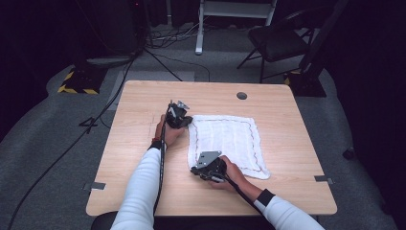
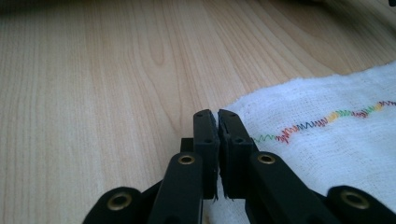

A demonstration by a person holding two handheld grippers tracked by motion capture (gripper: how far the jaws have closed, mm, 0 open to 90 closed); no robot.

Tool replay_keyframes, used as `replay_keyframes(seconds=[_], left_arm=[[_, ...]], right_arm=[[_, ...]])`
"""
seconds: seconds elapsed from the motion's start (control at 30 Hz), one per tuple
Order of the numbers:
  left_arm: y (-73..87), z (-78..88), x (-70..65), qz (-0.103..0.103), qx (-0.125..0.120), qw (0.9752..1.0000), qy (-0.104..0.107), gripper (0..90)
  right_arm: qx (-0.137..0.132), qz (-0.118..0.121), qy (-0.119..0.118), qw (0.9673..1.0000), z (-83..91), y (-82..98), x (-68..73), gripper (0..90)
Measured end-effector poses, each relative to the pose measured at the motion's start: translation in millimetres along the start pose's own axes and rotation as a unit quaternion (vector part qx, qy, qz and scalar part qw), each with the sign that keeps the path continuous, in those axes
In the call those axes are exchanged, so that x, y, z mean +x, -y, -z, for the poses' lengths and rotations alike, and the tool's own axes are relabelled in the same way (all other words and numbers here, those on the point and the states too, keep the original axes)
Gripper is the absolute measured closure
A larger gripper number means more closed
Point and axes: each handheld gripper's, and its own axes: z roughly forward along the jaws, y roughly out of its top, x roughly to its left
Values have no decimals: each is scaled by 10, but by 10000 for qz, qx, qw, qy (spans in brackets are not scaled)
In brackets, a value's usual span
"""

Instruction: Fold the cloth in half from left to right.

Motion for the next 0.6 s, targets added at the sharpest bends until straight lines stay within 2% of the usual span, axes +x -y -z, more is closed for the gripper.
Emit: replay_keyframes(seconds=[0.2,0.23,0.33,0.43,0.53,0.6], left_arm=[[27,169,45,-100,-39,9999,-39,872],[41,230,30,-358,-28,9992,-182,871],[66,279,31,-396,-40,9991,-152,871],[113,346,66,-317,-138,9994,-97,872],[157,392,104,-134,-308,9994,-8,872],[184,413,137,-79,-317,9995,7,872]], right_arm=[[3,150,-16,9999,7,-23,41,871],[-14,167,-31,9999,1,-47,48,872],[-52,132,-84,9999,-8,-70,59,873],[-82,171,-135,9997,-21,-105,77,874],[-89,230,-127,9996,-24,-133,114,875],[-75,307,-66,9995,-36,-152,146,875]])
